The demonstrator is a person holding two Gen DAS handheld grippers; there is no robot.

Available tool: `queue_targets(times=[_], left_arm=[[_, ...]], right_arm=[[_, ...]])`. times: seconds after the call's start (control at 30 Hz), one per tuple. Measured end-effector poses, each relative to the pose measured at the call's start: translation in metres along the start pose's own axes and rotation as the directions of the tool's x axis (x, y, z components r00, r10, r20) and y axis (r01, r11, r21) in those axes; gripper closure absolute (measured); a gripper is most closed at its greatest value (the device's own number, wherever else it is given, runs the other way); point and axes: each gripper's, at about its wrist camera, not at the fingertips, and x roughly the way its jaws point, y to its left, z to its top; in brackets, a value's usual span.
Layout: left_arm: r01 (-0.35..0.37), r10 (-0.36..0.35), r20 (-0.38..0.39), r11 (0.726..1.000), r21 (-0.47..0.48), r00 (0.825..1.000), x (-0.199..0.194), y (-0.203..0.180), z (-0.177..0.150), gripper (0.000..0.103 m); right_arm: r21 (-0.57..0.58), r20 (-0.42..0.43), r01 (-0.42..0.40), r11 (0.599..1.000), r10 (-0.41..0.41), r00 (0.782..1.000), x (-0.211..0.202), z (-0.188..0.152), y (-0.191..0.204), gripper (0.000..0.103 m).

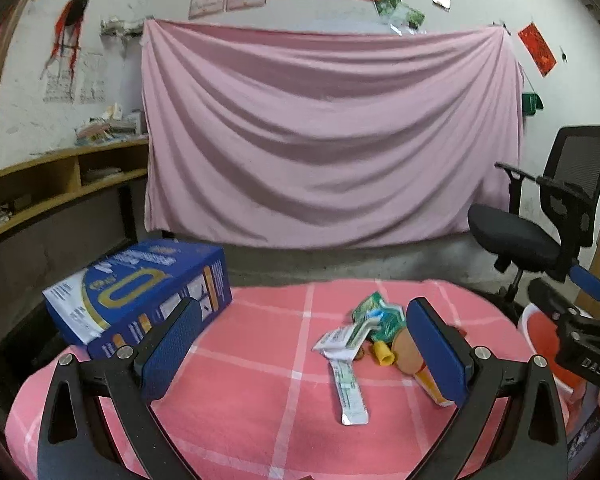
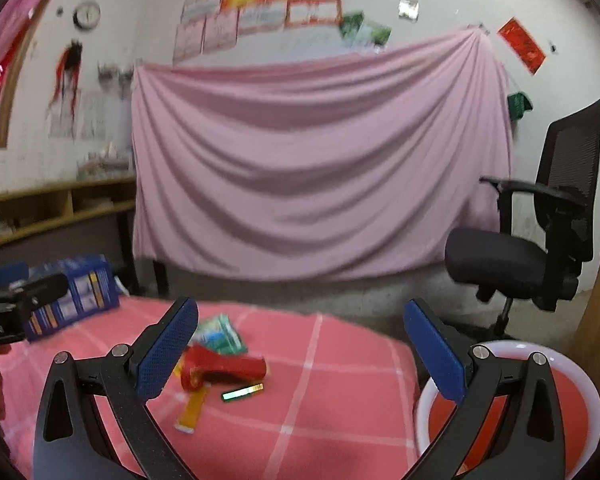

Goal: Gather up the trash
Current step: 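Move both tools back toward the remaining trash on the table, then grasp the white-and-green tube with the left tool while the right tool grasps the green battery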

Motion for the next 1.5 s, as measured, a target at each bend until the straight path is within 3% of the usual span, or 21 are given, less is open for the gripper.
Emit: queue_targets(times=[0.17,0.37,0.63,0.7,0.83,1.13,1.2,1.23,1.5], left_arm=[[0.014,-0.015,-0.162,1.000,-0.008,0.987,0.029,0.005,-0.008,0.003],[0.059,-0.068,-0.334,0.998,-0.036,0.940,0.062,0.010,-0.020,0.006],[0.158,-0.154,-0.482,0.987,-0.032,0.863,0.086,-0.004,-0.034,0.056],[0.157,-0.144,-0.485,0.988,-0.013,0.863,0.087,-0.008,-0.035,0.058],[0.166,-0.143,-0.488,0.986,0.003,0.861,0.085,-0.010,-0.035,0.071],[0.170,-0.133,-0.490,0.985,0.030,0.861,0.085,-0.012,-0.037,0.081],[0.173,-0.138,-0.492,0.985,0.026,0.860,0.090,-0.011,-0.037,0.081],[0.173,-0.138,-0.491,0.985,0.026,0.860,0.090,-0.011,-0.037,0.081],[0.134,-0.088,-0.469,0.989,0.067,0.879,0.081,-0.019,-0.037,0.087]], right_arm=[[0.035,-0.133,-0.028,0.999,0.033,0.991,0.023,-0.006,-0.005,0.000],[0.101,-0.287,-0.065,0.993,0.091,0.954,0.047,-0.016,-0.012,0.000],[0.088,-0.446,-0.106,0.990,0.134,0.885,0.071,-0.030,-0.002,0.008],[0.072,-0.477,-0.127,0.989,0.147,0.866,0.075,-0.032,0.003,0.016],[0.054,-0.544,-0.166,0.985,0.168,0.822,0.090,-0.039,0.011,0.034],[-0.048,-0.584,-0.208,0.977,0.141,0.799,0.106,-0.040,0.026,0.038],[-0.029,-0.590,-0.205,0.978,0.149,0.794,0.108,-0.041,0.021,0.058],[-0.015,-0.588,-0.207,0.978,0.159,0.793,0.108,-0.041,0.019,0.063],[0.103,-0.557,-0.267,0.958,0.278,0.783,0.093,-0.039,0.001,0.063]])
